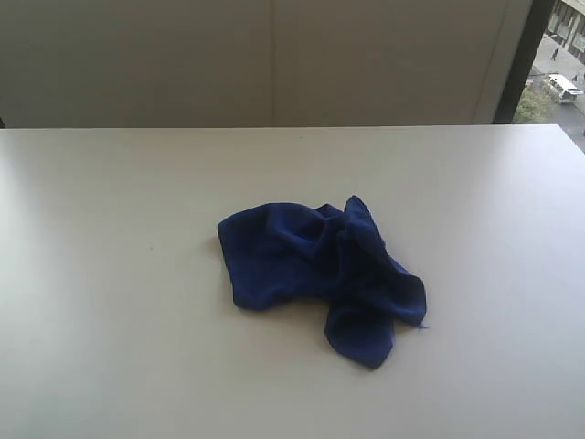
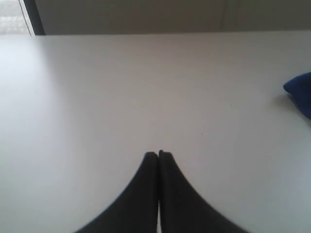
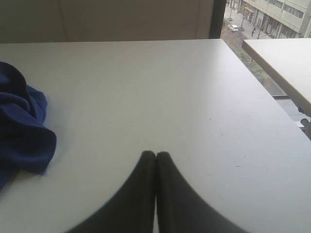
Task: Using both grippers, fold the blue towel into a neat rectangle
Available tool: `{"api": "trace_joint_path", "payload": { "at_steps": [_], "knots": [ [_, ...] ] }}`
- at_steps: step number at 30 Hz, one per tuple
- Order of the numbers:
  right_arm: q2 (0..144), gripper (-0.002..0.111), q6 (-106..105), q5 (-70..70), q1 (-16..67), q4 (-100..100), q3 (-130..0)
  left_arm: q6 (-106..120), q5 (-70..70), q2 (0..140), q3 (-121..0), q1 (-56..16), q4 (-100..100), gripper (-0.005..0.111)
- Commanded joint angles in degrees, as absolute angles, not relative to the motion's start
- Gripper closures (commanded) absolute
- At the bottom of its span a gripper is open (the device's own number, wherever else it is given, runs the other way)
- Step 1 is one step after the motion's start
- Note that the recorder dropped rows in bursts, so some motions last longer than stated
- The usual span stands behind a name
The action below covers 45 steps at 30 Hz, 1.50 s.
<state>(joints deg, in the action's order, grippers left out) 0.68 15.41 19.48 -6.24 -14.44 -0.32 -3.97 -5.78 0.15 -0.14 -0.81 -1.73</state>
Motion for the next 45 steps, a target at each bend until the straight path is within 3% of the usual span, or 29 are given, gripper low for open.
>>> {"api": "trace_joint_path", "payload": {
  "at_steps": [1, 9, 15, 18, 22, 29, 39, 45],
  "knots": [
    [0.5, 0.108, 15.1, 19.2, -6.1, -15.0, 0.0, -4.0, -0.3, 0.0, 0.0, -0.8, -1.7, 0.107],
    [0.5, 0.108, 15.1, 19.2, -6.1, -15.0, 0.0, -6.6, 21.5, 0.0, 0.0, -0.8, -1.7, 0.107],
    [0.5, 0.108, 15.1, 19.2, -6.1, -15.0, 0.0, -31.6, 36.7, 0.0, 0.0, -0.8, -1.4, 0.107],
    [0.5, 0.108, 15.1, 19.2, -6.1, -15.0, 0.0, -38.3, 31.4, 1.5, -2.0, -0.8, 7.4, 0.107],
    [0.5, 0.108, 15.1, 19.2, -6.1, -15.0, 0.0, -57.1, 19.8, 7.8, -9.6, -0.8, 34.0, 0.107],
    [0.5, 0.108, 15.1, 19.2, -6.1, -15.0, 0.0, -73.7, 17.4, 26.5, -20.7, -0.8, 75.4, 0.107],
    [0.5, 0.108, 15.1, 19.2, -5.0, -14.9, 0.0, -56.2, -12.4, 57.0, -31.9, -0.8, 77.4, 0.107],
    [0.5, 0.108, 15.1, 19.2, -4.9, -14.9, 0.0, -22.1, -18.7, 68.5, -38.1, -4.8, 40.2, 0.107]
  ]
}}
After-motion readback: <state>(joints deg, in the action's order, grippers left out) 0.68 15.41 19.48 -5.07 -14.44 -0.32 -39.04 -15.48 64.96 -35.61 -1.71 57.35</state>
